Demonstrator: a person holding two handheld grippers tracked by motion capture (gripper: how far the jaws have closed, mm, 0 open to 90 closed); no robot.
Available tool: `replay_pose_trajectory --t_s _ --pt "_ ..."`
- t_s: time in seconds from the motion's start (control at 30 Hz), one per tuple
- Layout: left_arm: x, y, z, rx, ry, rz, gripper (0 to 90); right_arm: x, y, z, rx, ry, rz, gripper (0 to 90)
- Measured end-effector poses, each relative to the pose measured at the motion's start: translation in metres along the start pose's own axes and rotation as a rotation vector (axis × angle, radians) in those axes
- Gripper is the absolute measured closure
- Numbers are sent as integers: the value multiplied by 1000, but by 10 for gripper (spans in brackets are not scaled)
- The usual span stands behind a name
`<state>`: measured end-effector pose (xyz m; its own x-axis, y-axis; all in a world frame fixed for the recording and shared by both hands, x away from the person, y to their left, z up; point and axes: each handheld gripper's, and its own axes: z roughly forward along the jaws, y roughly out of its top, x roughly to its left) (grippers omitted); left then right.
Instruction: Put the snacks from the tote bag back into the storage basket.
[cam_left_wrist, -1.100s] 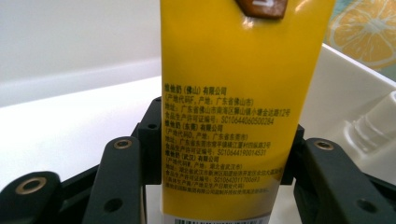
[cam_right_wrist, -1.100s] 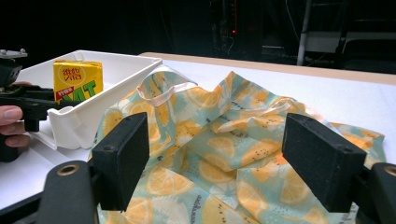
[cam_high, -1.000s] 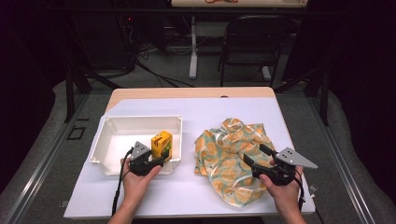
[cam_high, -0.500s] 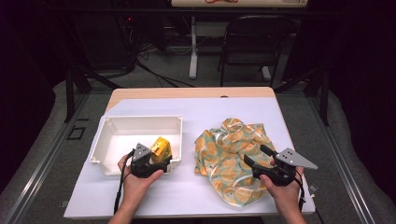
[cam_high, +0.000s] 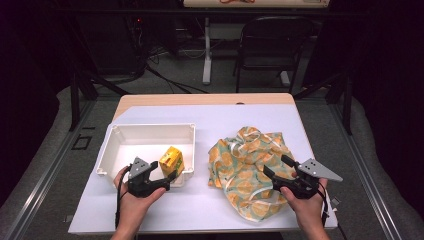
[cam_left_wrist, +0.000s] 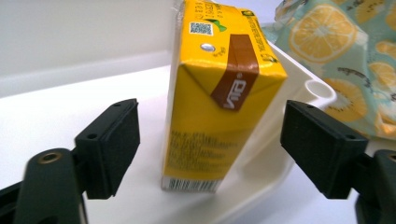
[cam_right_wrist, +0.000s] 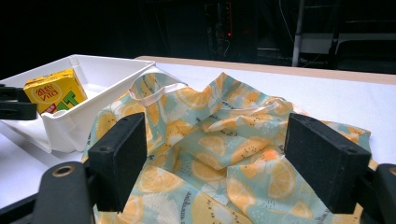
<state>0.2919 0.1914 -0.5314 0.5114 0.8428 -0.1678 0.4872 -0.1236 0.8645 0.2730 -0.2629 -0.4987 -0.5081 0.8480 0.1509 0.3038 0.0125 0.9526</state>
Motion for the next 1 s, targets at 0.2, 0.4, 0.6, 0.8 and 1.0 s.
replay_pose_trajectory --t_s 0.2,0.4,0.6,0.8,1.0 --pt "3 -8 -20 -12 -19 -13 624 -2 -1 1 19 -11 4 185" --pt "3 -8 -21 -36 -132 -15 900 -3 -3 3 21 -15 8 173" --pt "-10 -10 -13 -11 -150 36 900 -4 -4 4 31 -20 14 172" --pt "-15 -11 -2 15 -140 56 900 -3 -6 5 40 -20 7 171" --pt "-11 -13 5 28 -101 30 900 0 -7 8 46 -19 -14 169"
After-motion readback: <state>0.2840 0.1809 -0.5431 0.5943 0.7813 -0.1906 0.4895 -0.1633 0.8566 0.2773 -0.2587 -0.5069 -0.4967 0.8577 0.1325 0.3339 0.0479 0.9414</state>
